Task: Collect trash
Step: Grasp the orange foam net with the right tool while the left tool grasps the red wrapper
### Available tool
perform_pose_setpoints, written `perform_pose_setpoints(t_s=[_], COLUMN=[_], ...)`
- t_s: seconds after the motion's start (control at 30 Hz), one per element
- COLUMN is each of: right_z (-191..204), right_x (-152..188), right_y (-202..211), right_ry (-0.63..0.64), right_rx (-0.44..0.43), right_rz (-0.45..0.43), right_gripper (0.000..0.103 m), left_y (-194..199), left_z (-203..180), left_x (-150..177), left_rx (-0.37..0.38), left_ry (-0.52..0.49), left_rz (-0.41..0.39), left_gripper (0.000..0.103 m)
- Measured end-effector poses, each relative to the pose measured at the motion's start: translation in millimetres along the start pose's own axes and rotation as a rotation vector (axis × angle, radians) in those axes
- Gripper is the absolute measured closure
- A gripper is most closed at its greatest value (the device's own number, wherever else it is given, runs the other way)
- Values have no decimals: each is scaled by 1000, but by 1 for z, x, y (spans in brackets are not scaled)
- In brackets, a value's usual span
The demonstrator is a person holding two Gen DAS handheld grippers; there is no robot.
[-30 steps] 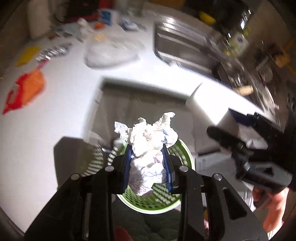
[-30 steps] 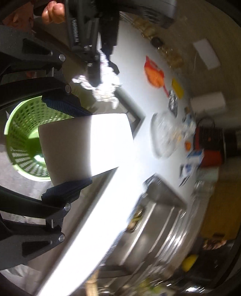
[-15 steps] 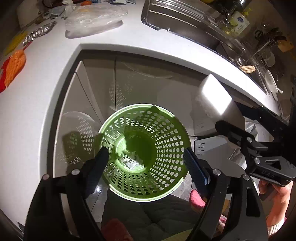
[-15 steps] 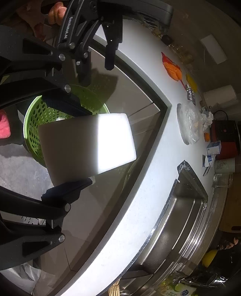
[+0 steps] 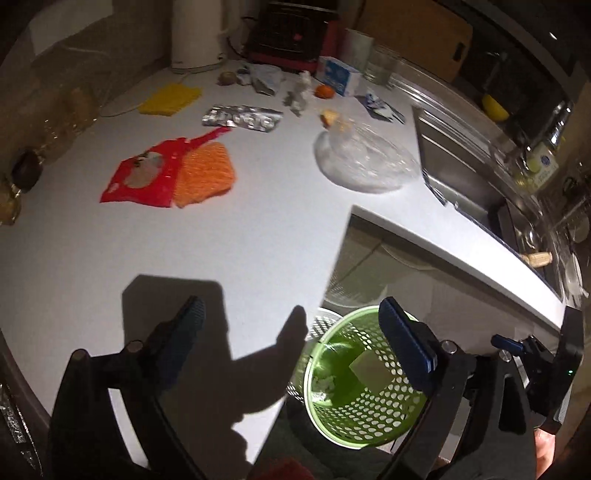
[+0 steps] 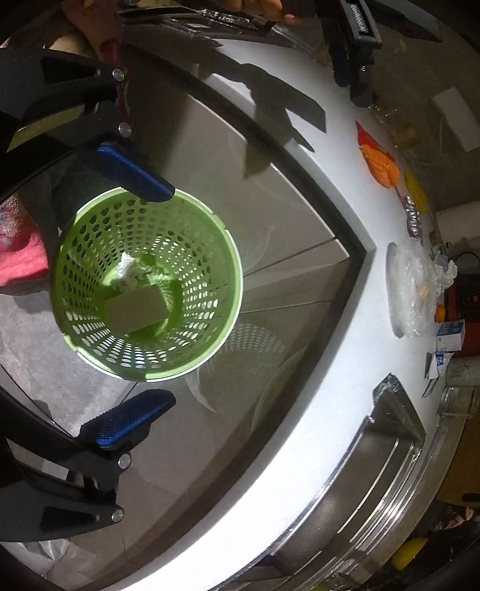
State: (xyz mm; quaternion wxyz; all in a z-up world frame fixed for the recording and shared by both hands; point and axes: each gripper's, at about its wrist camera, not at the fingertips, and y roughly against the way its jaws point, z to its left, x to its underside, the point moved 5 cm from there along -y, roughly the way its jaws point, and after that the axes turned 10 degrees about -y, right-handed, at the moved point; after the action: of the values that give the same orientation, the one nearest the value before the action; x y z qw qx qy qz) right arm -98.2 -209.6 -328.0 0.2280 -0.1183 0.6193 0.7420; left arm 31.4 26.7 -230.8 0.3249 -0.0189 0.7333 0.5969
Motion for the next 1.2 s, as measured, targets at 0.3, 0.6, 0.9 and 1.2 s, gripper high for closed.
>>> perform_pose_setpoints(t_s=[0.3, 0.6, 0.9, 1.2], right_z=[89, 207, 243, 224], right_x=[-110, -199, -231, -228], right_y=[5, -65, -140, -153], right_ry=[89, 252, 204, 120], right_rx=[-128, -218, -230, -308], right_rz=[-147, -118, -18, 70], right_gripper=[2, 2, 12, 75], left_y=[-10, -20, -37, -59], left_z=[123, 162, 182, 187], left_x=[-28, -53, -47, -47], left_rx=[-100, -149, -127, -130], left_ry=[240, 254, 252, 411], left_rz=[-53, -79, -58, 29], left_gripper=[12, 12, 12, 12])
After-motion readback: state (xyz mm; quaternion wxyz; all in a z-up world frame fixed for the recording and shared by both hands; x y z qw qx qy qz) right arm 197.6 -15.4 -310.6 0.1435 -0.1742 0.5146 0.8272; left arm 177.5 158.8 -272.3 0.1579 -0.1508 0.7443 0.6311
